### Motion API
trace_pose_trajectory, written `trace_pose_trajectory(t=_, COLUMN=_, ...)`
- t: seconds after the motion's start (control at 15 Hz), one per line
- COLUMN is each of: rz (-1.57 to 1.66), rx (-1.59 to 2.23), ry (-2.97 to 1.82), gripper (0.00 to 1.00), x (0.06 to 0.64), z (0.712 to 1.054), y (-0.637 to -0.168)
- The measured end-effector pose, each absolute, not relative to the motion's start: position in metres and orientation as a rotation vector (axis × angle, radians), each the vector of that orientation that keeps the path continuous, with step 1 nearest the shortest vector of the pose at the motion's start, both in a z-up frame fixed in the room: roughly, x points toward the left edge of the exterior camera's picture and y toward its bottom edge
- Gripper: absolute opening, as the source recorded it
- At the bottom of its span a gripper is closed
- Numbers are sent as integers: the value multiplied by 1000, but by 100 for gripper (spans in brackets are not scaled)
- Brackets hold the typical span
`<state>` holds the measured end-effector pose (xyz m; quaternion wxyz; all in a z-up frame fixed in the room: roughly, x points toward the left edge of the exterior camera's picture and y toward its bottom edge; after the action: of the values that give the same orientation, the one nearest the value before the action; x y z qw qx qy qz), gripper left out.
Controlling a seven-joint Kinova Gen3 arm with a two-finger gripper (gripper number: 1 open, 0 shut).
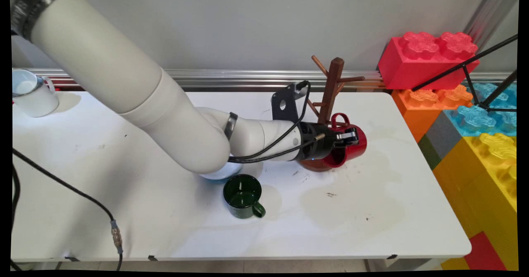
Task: Place the picked object on the table
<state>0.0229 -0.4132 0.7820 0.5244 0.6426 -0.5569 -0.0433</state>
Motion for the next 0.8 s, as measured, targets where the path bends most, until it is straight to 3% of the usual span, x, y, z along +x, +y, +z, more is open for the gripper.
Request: trace_pose_trajectory(t=0.8, rz=-233, rx=1407, ry=-1430, gripper=0, x=22, z=804, y=-392)
